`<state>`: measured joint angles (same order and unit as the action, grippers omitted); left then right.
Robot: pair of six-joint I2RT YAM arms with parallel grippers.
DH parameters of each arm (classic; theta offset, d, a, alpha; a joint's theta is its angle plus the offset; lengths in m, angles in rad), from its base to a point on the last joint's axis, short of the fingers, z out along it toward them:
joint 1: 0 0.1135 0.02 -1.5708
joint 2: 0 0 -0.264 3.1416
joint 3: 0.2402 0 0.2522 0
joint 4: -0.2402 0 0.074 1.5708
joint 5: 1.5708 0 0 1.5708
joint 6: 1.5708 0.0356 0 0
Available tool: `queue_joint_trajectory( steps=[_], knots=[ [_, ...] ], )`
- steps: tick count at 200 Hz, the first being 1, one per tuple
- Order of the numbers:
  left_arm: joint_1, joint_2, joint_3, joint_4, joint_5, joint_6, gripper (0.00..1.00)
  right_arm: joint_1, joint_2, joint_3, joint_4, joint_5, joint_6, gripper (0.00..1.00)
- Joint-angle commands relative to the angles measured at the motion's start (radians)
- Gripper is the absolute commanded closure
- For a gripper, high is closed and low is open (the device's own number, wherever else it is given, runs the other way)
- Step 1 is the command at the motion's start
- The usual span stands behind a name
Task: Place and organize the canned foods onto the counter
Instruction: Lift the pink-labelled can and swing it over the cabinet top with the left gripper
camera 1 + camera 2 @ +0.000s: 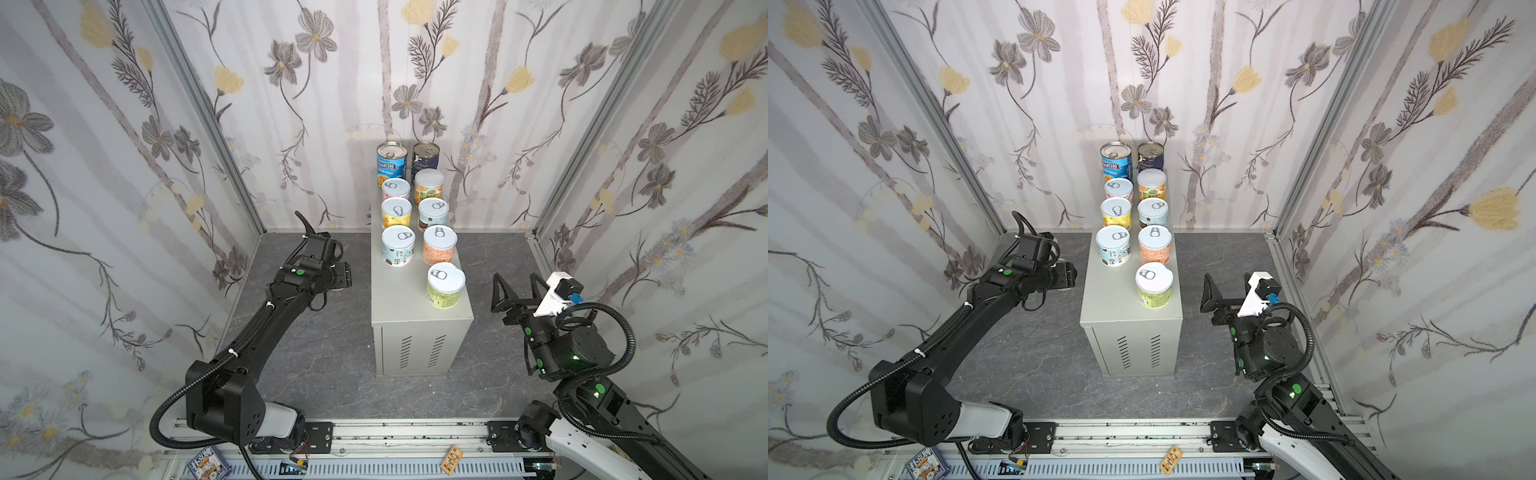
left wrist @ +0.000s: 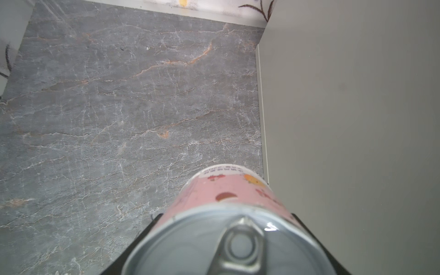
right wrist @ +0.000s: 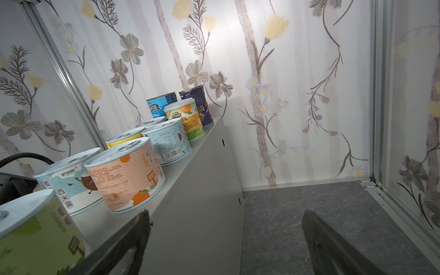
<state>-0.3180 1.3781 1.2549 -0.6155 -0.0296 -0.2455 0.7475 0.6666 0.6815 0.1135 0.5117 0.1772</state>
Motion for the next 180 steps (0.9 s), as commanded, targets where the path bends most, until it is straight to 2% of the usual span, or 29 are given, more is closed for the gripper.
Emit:
queue_joint_trajectory(
  steps=[1,30,63,92,120,180],
  knots=[
    [-0.001,-0.054,0.021,-0.015,0.032,0.054,1.00,0.001,0.002,0.025,0.032,-0.108,-0.071,0.00],
    [-0.001,-0.139,0.043,-0.055,0.031,0.119,1.00,0.000,0.004,0.059,-0.007,-0.182,-0.112,0.00],
    [-0.007,-0.183,0.089,-0.119,0.165,0.200,1.00,0.001,0.023,0.130,-0.074,-0.300,-0.180,0.00],
    [-0.027,-0.196,0.126,-0.175,0.177,0.246,1.00,0.000,0.046,0.164,-0.128,-0.371,-0.225,0.00],
    [-0.034,-0.218,0.190,-0.247,0.167,0.272,1.00,0.000,0.047,0.170,-0.153,-0.379,-0.252,0.00],
    [-0.068,-0.162,0.485,-0.537,0.303,0.409,1.00,0.000,0.058,0.160,-0.186,-0.333,-0.290,0.00]
  ],
)
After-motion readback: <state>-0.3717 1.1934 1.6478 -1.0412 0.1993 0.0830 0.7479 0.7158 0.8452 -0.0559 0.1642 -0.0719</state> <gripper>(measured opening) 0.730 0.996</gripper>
